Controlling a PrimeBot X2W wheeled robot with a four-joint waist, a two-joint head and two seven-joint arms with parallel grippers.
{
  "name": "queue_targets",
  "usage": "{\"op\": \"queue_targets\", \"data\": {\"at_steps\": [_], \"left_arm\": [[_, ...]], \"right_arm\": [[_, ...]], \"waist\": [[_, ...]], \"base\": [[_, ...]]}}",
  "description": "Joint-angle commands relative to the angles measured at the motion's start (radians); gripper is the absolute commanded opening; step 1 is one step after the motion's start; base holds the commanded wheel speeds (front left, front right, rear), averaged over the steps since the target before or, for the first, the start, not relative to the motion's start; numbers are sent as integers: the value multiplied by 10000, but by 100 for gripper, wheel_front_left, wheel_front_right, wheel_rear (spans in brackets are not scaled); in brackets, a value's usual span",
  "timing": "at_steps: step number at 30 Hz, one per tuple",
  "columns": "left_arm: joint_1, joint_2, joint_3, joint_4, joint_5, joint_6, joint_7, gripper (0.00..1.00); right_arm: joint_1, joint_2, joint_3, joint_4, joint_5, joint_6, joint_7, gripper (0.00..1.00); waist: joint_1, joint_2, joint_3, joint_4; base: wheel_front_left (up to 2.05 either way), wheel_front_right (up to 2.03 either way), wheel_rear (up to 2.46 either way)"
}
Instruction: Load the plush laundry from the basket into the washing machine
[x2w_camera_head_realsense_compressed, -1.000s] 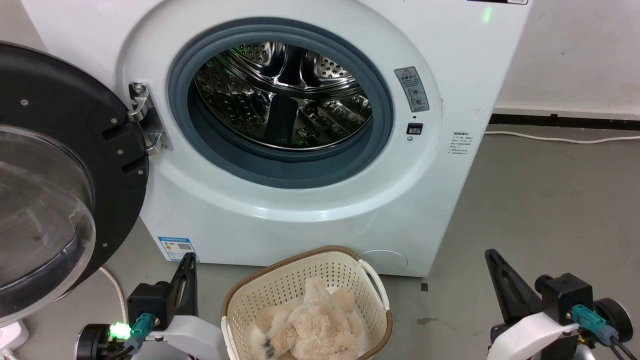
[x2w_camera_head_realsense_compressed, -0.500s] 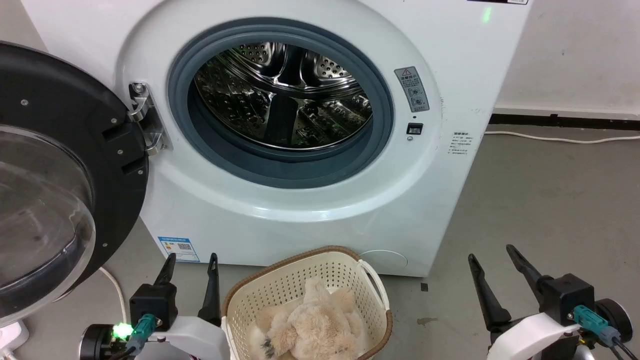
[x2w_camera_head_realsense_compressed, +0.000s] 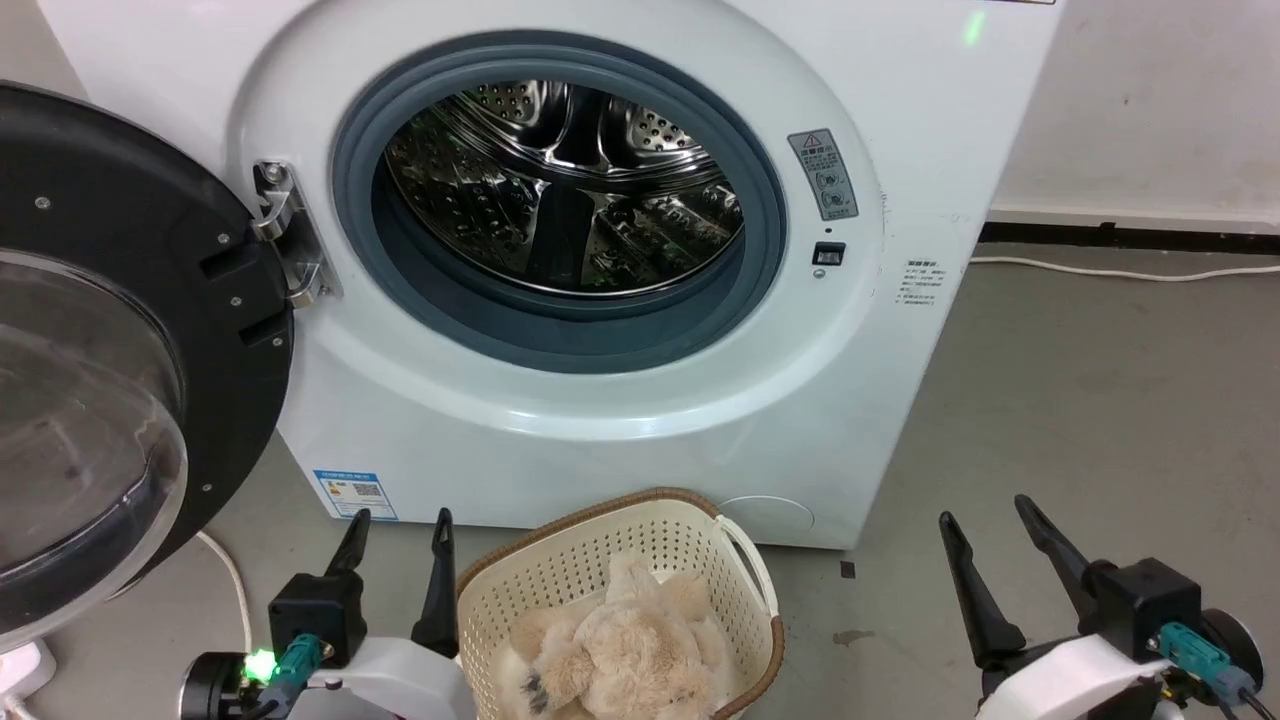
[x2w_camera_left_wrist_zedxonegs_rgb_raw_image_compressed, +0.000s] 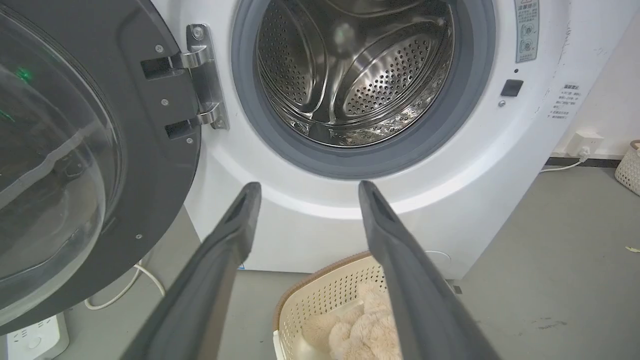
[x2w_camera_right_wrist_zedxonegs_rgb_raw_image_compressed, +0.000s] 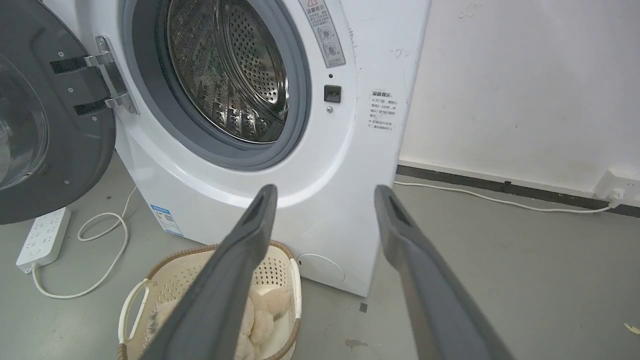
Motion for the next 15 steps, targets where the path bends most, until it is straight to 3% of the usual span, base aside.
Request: {"op": "queue_targets", "data": {"at_steps": [1,15], "left_arm": [[64,3,-56,51,-110,58,-91,100],[-592,10,-537,846,-642,26,250,100]], "right_arm": [[153,-3,-23,38,100,1,-81,100],[70,-5,-71,16,442,2,-352,100]], "waist": [[0,0,15,-1],[0,0,547,-36]], "base": [[0,0,0],[0,0,0]]}}
